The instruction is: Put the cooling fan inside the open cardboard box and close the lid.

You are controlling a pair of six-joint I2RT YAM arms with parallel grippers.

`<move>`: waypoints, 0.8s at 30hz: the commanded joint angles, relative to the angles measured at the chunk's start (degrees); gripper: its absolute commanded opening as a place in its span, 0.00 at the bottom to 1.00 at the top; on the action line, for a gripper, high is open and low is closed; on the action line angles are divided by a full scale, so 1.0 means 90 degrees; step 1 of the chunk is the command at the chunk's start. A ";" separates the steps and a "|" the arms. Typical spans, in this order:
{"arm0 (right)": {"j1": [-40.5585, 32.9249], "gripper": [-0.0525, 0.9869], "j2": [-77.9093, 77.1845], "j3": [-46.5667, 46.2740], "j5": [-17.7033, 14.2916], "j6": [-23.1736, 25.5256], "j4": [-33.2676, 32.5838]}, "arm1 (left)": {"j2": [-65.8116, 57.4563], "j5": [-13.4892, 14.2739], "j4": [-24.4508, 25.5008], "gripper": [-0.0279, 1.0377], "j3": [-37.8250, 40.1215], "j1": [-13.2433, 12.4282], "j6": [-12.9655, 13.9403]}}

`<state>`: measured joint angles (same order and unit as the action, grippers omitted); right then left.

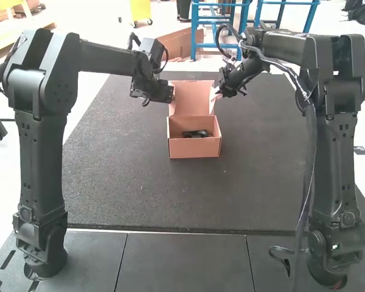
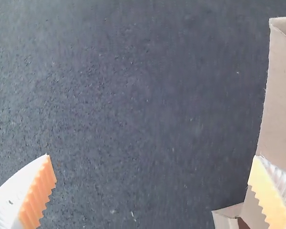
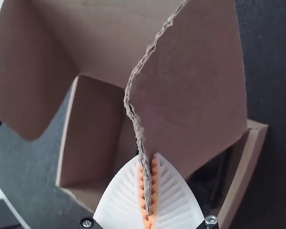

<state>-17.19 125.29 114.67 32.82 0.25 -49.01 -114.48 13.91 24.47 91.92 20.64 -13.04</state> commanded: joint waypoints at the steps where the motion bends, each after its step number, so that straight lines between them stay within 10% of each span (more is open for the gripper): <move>1: -0.0121 0.03 -0.0230 -0.0027 -0.0053 -0.0067 -0.0189 | 0.0122 -0.0227 0.0104 0.94 0.0158 0.0236 -0.0026; 24: -0.0199 0.03 -0.0855 -0.0681 -0.0395 -0.0038 -0.0628 | 0.0962 -0.0286 0.0680 0.94 -0.0418 0.0372 -0.0016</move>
<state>-17.26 120.99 110.43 29.06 -0.19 -54.08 -108.90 13.17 30.57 89.06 23.18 -13.34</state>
